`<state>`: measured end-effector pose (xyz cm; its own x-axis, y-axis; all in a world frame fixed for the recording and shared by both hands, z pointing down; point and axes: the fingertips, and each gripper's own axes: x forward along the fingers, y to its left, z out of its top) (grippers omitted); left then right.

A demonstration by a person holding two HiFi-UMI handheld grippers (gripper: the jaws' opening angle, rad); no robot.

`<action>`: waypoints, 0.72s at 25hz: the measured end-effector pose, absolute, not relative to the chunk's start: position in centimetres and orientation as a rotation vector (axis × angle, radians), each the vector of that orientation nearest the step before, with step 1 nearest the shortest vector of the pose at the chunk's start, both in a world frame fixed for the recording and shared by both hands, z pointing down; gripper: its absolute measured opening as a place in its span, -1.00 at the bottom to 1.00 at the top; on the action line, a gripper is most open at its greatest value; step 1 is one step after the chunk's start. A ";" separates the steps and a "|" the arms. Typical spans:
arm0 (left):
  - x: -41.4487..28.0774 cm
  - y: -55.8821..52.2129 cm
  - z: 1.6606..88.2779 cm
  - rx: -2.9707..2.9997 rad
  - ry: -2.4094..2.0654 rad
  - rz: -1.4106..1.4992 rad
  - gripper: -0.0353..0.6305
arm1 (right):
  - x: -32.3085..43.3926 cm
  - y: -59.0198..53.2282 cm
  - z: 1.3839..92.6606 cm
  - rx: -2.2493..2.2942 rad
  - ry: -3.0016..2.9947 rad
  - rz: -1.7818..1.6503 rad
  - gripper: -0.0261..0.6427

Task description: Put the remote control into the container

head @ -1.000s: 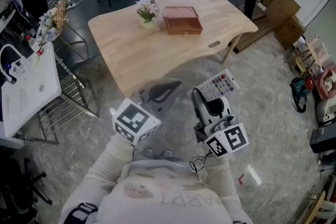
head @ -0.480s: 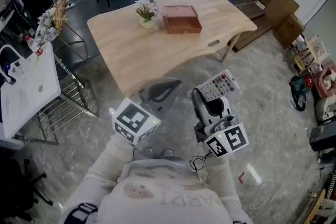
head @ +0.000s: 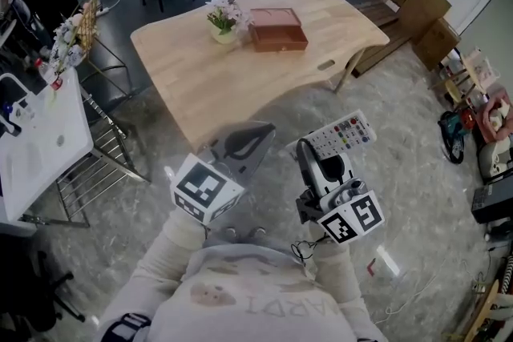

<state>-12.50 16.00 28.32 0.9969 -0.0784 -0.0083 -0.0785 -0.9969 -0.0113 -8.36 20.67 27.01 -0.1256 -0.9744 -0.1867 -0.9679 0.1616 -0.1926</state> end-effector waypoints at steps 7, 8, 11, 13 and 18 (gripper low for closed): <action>-12.6 14.7 29.1 -3.148 0.124 0.032 -0.85 | -8.2 20.2 28.0 -1.913 2.135 -0.065 -0.59; -12.5 14.4 29.3 -3.151 0.125 0.030 -0.85 | -7.9 19.9 28.3 -1.913 2.134 -0.073 -0.59; -11.5 12.8 29.7 -3.153 0.148 0.020 -0.85 | -6.4 18.4 28.7 -1.910 2.137 -0.079 -0.59; -10.2 11.3 29.8 -3.157 0.167 0.026 -0.85 | -4.9 16.9 28.9 -1.914 2.153 -0.071 -0.59; -5.5 8.2 29.9 -3.147 0.205 0.022 -0.85 | 0.5 13.1 29.8 -1.907 2.201 -0.071 -0.59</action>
<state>-5.46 8.24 29.88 0.9914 -0.1301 -0.0134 -0.1299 -0.9914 0.0135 0.50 13.08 29.80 -0.1282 -0.9818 -0.1399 -0.9708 0.1530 -0.1847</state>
